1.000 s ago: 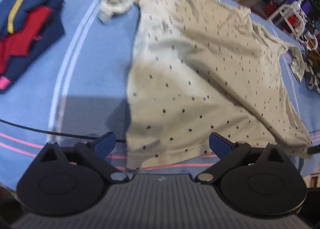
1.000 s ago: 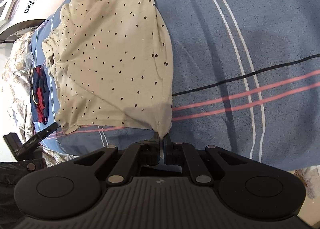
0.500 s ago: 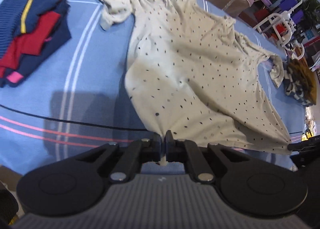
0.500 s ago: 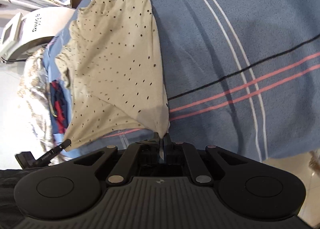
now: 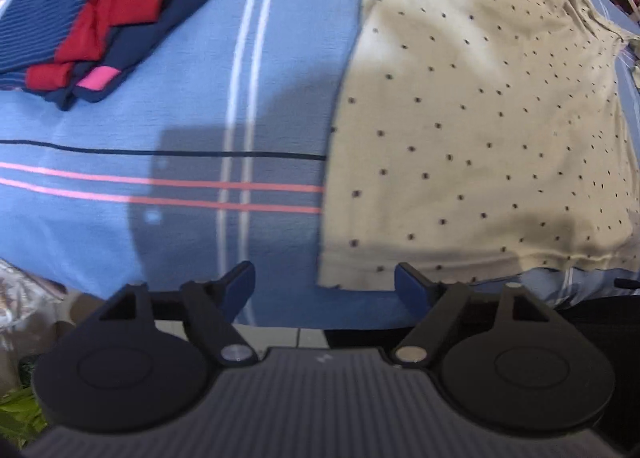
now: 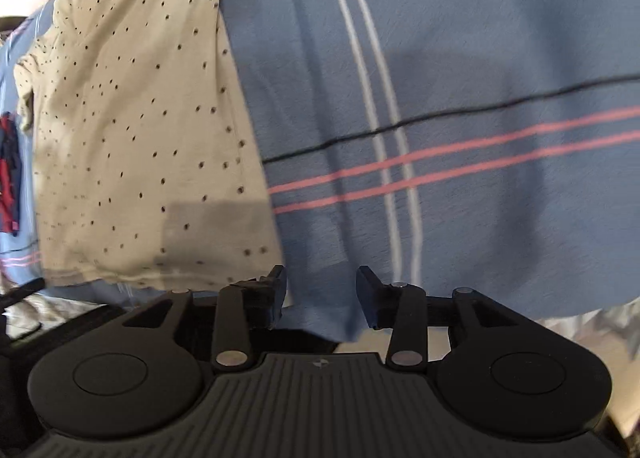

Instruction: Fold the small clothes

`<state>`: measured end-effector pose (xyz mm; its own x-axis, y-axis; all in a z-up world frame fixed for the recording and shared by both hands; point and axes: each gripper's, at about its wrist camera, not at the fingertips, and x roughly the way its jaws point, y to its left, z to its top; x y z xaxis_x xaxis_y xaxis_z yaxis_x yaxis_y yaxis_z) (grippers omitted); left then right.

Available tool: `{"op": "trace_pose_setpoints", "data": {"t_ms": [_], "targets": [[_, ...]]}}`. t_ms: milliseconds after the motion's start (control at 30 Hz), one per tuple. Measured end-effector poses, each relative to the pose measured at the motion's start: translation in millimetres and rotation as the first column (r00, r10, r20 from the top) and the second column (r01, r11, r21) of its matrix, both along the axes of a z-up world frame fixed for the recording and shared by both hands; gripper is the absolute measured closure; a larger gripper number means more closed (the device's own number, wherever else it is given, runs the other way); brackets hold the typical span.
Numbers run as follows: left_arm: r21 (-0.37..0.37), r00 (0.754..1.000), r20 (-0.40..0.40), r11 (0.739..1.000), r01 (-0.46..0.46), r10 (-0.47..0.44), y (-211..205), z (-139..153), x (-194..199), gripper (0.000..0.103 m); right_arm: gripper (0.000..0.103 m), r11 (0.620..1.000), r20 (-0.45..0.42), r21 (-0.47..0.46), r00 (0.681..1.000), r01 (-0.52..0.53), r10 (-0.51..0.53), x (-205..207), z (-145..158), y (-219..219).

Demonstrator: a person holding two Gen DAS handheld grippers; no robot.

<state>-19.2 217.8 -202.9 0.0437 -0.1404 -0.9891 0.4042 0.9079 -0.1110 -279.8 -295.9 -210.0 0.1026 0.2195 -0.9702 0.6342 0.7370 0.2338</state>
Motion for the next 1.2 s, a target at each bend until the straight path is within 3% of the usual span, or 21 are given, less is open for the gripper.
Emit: {"op": "trace_pose_setpoints", "data": {"t_ms": [67, 200, 300, 433, 533, 633, 733, 833, 933, 1033, 1067, 1100, 1133, 1167, 1200], "targets": [[0.004, 0.998, 0.053, 0.999, -0.032, 0.031, 8, 17, 6, 0.023, 0.034, 0.998, 0.052, -0.068, 0.999, -0.005, 0.009, 5, 17, -8], [-0.090, 0.986, 0.159, 0.996, -0.025, 0.039, -15, 51, 41, 0.020, 0.034, 0.985, 0.229, -0.168, 0.974, 0.038, 0.002, 41, 45, -32], [-0.160, 0.973, 0.230, 0.985, 0.068, -0.030, -69, 63, 72, 0.018, 0.034, 0.979, 0.343, -0.203, 0.937, 0.015, 0.057, 99, 52, -45], [-0.228, 0.961, 0.269, 0.965, 0.130, -0.066, -165, 56, 114, 0.018, 0.033, 0.940, 0.423, -0.308, 0.864, -0.145, 0.272, 196, 60, -39], [-0.201, 0.937, 0.330, 0.962, 0.188, -0.114, -226, 48, 141, 0.015, 0.028, 0.891, 0.421, -0.379, 0.810, -0.251, 0.408, 260, 61, -39], [-0.135, 0.889, 0.409, 0.950, 0.282, -0.206, -276, 39, 172, 0.015, 0.029, 0.860, 0.405, -0.407, 0.782, -0.309, 0.473, 308, 47, -46], [-0.060, 0.830, 0.478, 0.933, 0.356, -0.286, -307, 33, 205, 0.015, 0.045, 0.842, 0.357, -0.418, 0.791, -0.340, 0.497, 342, 27, -57], [-0.005, 0.795, 0.501, 0.917, 0.398, -0.342, -328, 24, 239, 0.015, 0.047, 0.868, 0.360, -0.351, 0.806, -0.350, 0.470, 359, 8, -70], [0.019, 0.776, 0.507, 0.904, 0.427, -0.377, -346, 9, 269, 0.015, 0.047, 0.882, 0.362, -0.323, 0.816, -0.344, 0.451, 367, -4, -75], [0.009, 0.786, 0.452, 0.883, 0.469, -0.422, -361, -13, 288, 0.014, 0.049, 0.873, 0.327, -0.314, 0.821, -0.374, 0.469, 379, -17, -72], [0.029, 0.786, 0.431, 0.877, 0.480, -0.444, -365, -25, 291, 0.016, 0.050, 0.870, 0.318, -0.315, 0.822, -0.378, 0.472, 379, -20, -71], [0.037, 0.789, 0.414, 0.875, 0.483, -0.453, -368, -33, 291, 0.029, 0.056, 0.871, 0.315, -0.316, 0.824, -0.376, 0.470, 380, -21, -71], [0.024, 0.801, 0.389, 0.874, 0.486, -0.456, -370, -41, 292, 0.055, 0.075, 0.875, 0.312, -0.318, 0.831, -0.366, 0.461, 381, -21, -72], [-0.003, 0.810, 0.370, 0.871, 0.491, -0.455, -368, -46, 289, 0.065, 0.091, 0.877, 0.305, -0.321, 0.838, -0.357, 0.452, 381, -20, -73], [-0.012, 0.804, 0.381, 0.867, 0.498, -0.457, -369, -46, 285, 0.076, 0.099, 0.880, 0.297, -0.323, 0.846, -0.347, 0.442, 379, -18, -75]]}}
